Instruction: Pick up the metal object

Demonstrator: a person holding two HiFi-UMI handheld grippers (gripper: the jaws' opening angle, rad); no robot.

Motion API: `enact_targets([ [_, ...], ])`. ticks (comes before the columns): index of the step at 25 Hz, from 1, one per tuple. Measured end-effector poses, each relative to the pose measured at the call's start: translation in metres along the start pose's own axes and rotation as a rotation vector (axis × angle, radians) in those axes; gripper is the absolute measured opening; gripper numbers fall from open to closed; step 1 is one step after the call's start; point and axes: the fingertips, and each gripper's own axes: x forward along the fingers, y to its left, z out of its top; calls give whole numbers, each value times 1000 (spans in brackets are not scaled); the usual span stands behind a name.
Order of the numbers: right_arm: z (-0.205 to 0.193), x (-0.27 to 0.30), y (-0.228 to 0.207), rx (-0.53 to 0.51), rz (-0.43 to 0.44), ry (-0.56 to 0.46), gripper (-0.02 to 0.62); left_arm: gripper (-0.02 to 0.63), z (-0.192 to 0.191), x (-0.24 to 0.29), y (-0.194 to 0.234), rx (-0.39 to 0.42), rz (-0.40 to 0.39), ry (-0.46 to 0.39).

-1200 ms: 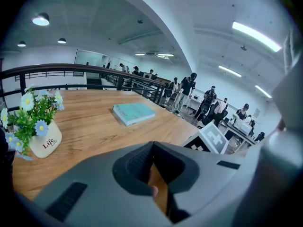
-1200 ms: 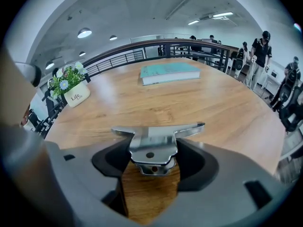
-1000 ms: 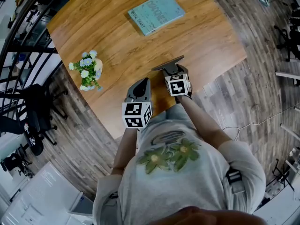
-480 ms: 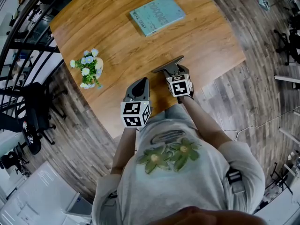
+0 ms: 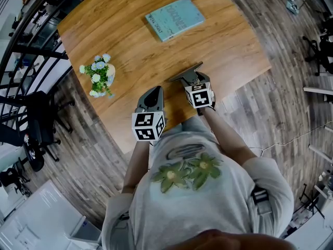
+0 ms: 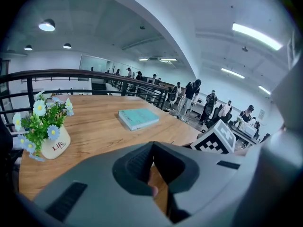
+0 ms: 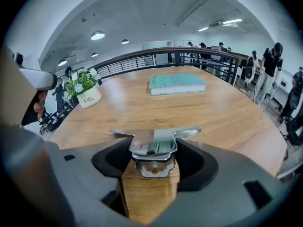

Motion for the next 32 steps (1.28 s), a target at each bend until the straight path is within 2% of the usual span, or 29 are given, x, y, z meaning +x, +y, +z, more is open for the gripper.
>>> enact_targets([
  [32, 60, -64, 13, -27, 81, -164, 291, 14, 15, -15, 7, 12, 58, -57],
])
